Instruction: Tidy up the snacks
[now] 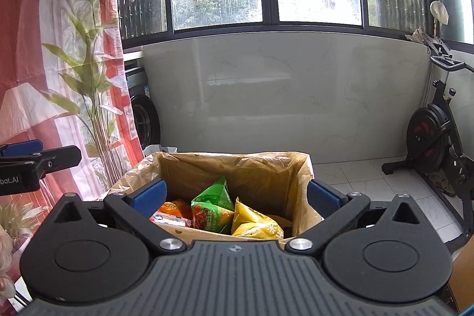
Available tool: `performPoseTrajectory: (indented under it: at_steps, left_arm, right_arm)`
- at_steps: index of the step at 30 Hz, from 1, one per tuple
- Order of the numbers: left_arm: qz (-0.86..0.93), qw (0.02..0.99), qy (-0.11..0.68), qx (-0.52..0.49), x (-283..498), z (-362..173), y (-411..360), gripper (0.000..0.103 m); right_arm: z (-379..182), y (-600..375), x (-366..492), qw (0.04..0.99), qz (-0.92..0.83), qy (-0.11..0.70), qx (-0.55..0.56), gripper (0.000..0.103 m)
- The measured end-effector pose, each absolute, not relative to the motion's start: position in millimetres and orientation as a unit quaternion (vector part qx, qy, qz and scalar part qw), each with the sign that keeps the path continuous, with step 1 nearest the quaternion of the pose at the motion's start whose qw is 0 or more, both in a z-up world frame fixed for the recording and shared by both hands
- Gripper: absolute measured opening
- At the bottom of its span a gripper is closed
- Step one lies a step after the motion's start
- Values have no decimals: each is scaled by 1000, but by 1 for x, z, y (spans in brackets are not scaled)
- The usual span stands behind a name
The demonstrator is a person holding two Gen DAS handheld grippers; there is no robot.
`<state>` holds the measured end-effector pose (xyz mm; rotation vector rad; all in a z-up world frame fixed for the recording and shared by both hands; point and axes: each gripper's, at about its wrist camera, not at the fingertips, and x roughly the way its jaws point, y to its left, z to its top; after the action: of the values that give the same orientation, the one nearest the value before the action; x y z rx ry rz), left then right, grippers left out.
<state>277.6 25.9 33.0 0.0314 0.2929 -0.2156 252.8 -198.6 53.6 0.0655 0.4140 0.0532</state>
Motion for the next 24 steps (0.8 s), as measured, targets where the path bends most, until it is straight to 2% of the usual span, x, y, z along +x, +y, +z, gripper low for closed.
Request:
performPoseTrajectory:
  at_steps: [24]
  left_arm:
    - [-52, 987, 149, 5, 242, 41, 53, 99]
  right_arm:
    - [62, -200, 214, 979, 23, 195, 51, 103]
